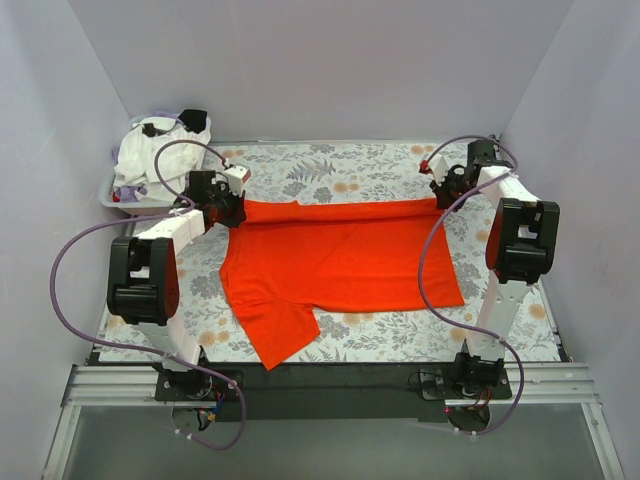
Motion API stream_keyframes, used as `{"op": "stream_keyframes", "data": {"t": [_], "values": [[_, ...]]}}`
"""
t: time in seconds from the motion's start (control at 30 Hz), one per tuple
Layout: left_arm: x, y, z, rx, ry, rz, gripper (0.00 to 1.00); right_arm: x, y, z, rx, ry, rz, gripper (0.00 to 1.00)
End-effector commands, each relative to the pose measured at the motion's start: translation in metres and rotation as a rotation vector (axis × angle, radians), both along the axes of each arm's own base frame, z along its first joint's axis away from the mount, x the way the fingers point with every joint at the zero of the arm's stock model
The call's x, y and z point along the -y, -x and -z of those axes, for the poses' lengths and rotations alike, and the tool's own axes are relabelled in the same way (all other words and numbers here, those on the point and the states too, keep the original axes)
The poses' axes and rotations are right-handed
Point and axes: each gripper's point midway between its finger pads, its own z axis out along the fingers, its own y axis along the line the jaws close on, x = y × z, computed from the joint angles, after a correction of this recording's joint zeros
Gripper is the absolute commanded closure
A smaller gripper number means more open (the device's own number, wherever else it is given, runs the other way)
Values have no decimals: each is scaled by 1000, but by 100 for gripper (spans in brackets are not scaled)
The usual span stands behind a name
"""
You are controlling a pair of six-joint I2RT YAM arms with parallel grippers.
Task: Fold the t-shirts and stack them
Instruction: Fold the tshirt
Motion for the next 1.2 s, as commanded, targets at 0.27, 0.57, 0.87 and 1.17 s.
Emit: {"op": "stream_keyframes", "data": {"t": [0.27, 0.57, 0.87, 1.17], "values": [[-9, 12, 33, -100, -48, 17, 90, 10, 16, 14, -43, 90, -21, 83], [-12, -29, -30, -58, 57, -6, 60, 4, 13, -44, -18, 73, -46, 57], [-1, -61, -22, -124, 134, -4, 59, -36, -4, -56, -88, -55, 10, 69], [0, -74, -9, -185, 156, -43, 58, -65, -11, -33, -158, -117, 19, 69]]}}
